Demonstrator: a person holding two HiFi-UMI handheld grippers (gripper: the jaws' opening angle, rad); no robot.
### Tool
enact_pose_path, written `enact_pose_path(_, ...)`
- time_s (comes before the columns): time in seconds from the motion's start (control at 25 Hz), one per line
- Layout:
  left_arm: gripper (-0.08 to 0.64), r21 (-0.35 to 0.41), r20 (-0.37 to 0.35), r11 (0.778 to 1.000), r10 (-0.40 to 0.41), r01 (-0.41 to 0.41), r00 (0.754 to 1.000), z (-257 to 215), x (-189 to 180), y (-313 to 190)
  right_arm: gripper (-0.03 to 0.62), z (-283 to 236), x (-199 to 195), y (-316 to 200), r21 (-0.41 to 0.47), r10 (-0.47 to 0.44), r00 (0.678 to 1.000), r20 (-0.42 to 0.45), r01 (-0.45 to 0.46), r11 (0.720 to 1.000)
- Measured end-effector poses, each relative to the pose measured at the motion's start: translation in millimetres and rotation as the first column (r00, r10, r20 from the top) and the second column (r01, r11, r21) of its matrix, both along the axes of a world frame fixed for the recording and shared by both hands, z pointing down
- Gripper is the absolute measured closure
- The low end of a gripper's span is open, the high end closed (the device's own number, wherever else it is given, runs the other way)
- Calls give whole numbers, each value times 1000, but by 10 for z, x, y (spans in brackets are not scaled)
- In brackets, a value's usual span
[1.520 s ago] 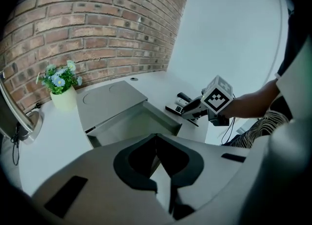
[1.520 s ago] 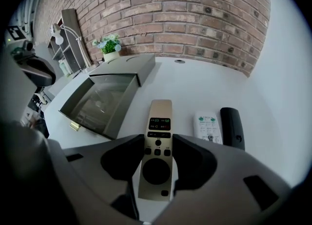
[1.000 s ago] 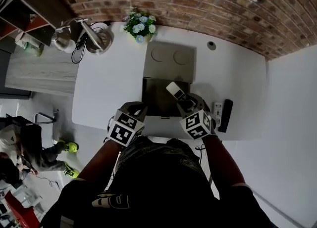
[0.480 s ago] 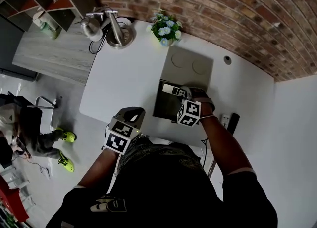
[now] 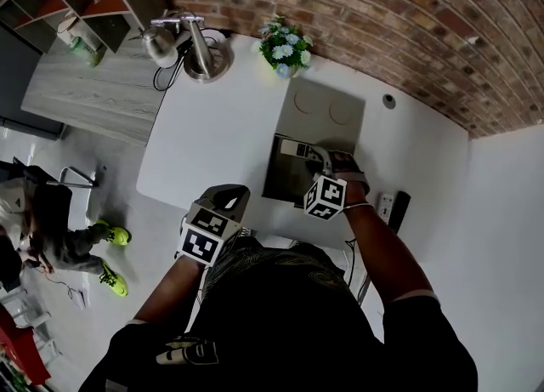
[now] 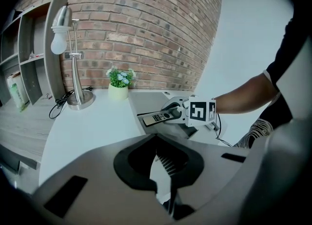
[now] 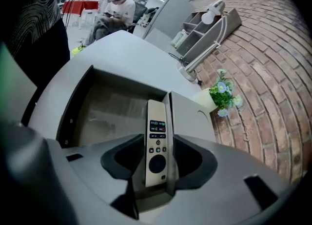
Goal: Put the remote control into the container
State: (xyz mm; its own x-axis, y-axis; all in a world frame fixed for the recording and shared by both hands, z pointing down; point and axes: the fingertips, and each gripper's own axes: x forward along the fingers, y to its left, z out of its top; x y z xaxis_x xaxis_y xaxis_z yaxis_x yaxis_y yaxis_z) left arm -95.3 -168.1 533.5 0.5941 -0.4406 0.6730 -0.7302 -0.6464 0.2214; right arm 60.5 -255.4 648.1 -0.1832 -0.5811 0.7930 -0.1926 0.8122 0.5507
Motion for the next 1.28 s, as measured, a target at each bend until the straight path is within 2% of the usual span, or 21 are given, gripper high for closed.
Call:
enact_pose_path(0.08, 552, 7, -4, 1000, 20, -20, 1000, -15, 60, -5, 407, -152, 3, 36, -8, 82, 992, 98, -82, 997)
enact_pose_path(0.12, 552, 12, -7, 999, 33, -33, 999, -29, 97, -8, 407, -249, 8, 61, -24, 139, 976, 168, -137, 990)
enact_pose_path(0.2, 552, 28, -16, 998, 57, -56, 998, -66, 174, -12, 412, -482, 28, 138, -80, 263, 909, 324, -251, 965)
enact_pose_path(0.24, 552, 38, -20, 997, 67, -66, 998, -88, 214, -12, 449, -613, 47, 190, -112, 321, 859, 400, -302, 947)
enact_pose_path(0.32, 552, 61, -35, 995, 83, -81, 996, -146, 293, -15, 560, -874, 100, 321, -181, 417, 741, 526, -381, 907)
enact_pose_path(0.4, 552, 90, -57, 992, 91, -86, 994, -223, 365, -24, 583, -1097, 145, 488, -262, 485, 616, 621, -420, 869)
enact_pose_path(0.44, 552, 104, -64, 991, 94, -87, 993, -260, 395, -30, 584, -1202, 161, 578, -310, 515, 543, 663, -426, 850)
enact_pose_path(0.52, 552, 127, -67, 988, 102, -93, 993, -316, 452, -40, 584, -1402, 201, 752, -419, 576, 367, 730, -426, 802)
enact_pose_path(0.6, 552, 140, -75, 984, 119, -107, 990, -358, 531, -43, 584, -1537, 275, 900, -524, 635, 185, 750, -420, 741)
enact_pose_path(0.64, 552, 143, -84, 983, 132, -119, 988, -375, 583, -33, 584, -1578, 316, 971, -565, 656, 109, 747, -417, 712)
enact_pose_path(0.68, 552, 144, -92, 980, 148, -134, 985, -390, 642, -13, 584, -1611, 354, 1044, -593, 669, 49, 742, -416, 689)
enact_pose_path(0.72, 552, 144, -99, 978, 167, -152, 981, -406, 706, 14, 584, -1640, 387, 1115, -609, 673, 7, 739, -419, 673)
enact_pose_path(0.76, 552, 144, -104, 975, 188, -172, 977, -424, 770, 42, 584, -1666, 414, 1179, -613, 671, -17, 741, -425, 666)
enact_pose_path(0.8, 552, 145, -110, 971, 208, -191, 972, -445, 834, 66, 584, -1686, 436, 1234, -606, 664, -24, 747, -435, 666)
enact_pose_path(0.92, 552, 150, -128, 959, 260, -240, 957, -510, 1011, 105, 584, -1682, 491, 1349, -572, 647, -6, 763, -474, 669)
enact_pose_path(1.08, 552, 152, -132, 945, 311, -291, 941, -557, 1172, 136, 584, -1677, 528, 1414, -577, 641, -35, 766, -476, 664)
enact_pose_path(1.28, 552, 169, -92, 927, 353, -334, 931, -572, 1315, 139, 584, -1653, 694, 1465, -561, 647, -26, 762, -525, 640)
